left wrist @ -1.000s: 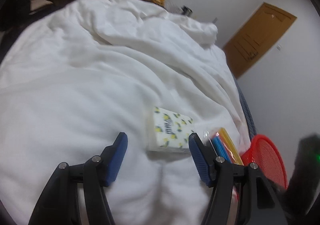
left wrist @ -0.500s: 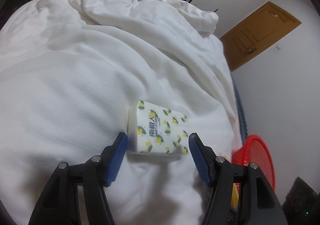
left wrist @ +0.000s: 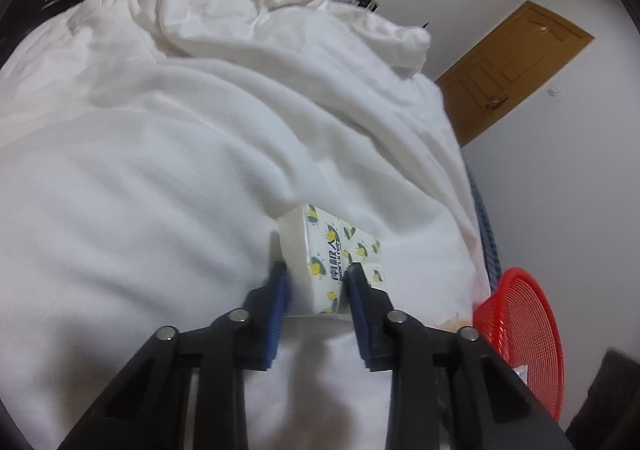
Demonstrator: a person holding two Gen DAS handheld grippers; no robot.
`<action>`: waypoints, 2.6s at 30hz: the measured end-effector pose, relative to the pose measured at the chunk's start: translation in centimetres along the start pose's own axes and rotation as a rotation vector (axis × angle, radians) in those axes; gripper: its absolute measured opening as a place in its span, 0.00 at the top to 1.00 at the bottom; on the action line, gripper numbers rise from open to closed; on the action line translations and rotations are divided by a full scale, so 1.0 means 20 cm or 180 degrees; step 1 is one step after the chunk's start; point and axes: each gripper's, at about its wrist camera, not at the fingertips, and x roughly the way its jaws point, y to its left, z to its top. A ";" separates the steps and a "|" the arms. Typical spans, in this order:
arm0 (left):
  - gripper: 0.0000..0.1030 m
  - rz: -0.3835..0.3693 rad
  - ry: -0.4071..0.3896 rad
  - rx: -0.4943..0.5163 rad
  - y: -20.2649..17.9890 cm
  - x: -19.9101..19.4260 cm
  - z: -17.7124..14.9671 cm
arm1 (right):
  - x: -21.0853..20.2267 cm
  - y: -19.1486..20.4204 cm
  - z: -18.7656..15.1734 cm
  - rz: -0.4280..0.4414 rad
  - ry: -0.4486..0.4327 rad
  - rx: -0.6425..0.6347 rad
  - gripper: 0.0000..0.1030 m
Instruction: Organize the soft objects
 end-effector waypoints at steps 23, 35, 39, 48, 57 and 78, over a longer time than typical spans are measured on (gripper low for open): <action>0.75 -0.0171 -0.0839 0.1092 -0.48 -0.67 -0.57 | -0.76 -0.18 -0.12 0.0106 -0.0497 -0.0357 0.71; 0.75 -0.0061 -0.0850 0.1671 -0.76 -0.66 -0.73 | -0.79 -0.64 -0.25 -0.0264 -0.0559 0.0120 0.70; 0.75 -0.0089 -0.0749 0.1832 -0.86 -0.61 -0.75 | -0.76 -0.78 -0.25 -0.0484 -0.0455 0.0265 0.70; 0.75 -0.0288 -0.0177 0.1978 -1.19 -0.35 -0.73 | -0.71 -0.95 -0.30 -0.0784 -0.0114 0.0301 0.70; 0.73 0.0017 0.0110 0.2147 -1.23 -0.09 -0.92 | -0.63 -0.94 -0.35 -0.0935 0.0059 0.0270 0.69; 0.18 -0.0213 -0.0719 0.2144 -1.19 -0.46 -1.06 | -1.01 -0.76 -0.57 -0.0959 -0.0682 0.0215 0.34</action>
